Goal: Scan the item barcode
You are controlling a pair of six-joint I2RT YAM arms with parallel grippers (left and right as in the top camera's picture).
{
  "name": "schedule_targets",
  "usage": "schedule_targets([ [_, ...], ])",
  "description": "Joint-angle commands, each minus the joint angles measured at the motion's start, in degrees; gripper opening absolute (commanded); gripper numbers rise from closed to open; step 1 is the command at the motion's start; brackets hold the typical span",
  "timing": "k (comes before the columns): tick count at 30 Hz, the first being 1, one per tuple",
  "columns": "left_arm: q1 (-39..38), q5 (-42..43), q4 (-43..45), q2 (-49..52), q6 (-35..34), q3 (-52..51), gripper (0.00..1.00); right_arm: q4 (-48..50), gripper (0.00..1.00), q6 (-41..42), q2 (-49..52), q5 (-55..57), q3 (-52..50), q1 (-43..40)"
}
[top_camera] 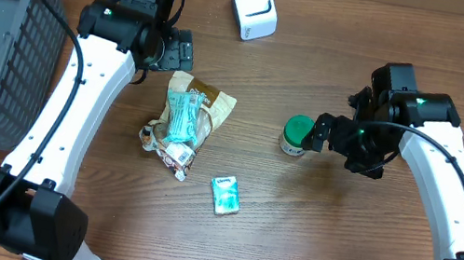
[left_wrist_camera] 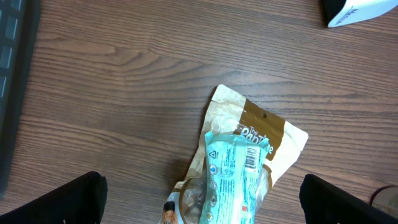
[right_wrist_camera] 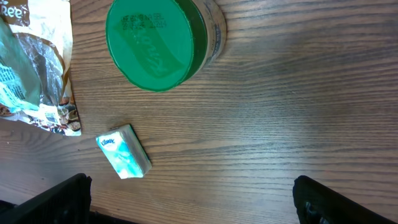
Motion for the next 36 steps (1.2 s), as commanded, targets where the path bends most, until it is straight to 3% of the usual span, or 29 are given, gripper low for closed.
schedule_targets([
  [1, -0.33, -0.55, 0.02, -0.68, 0.85, 0.96, 1.0, 0.26, 1.0, 0.42, -1.2, -0.5, -0.2, 0.35],
  [10, -0.33, -0.55, 0.02, -0.68, 0.85, 0.96, 1.0, 0.33, 1.0, 0.42, -1.2, -0.46, -0.2, 1.92],
  [27, -0.33, -0.55, 0.02, -0.68, 0.85, 0.96, 1.0, 10.56, 1.0, 4.55, -1.2, 2.78, -0.2, 19.1],
  [36, -0.33, -0.55, 0.02, -0.68, 0.85, 0.96, 1.0, 13.57, 1.0, 4.5, -1.2, 2.51, -0.2, 21.38],
])
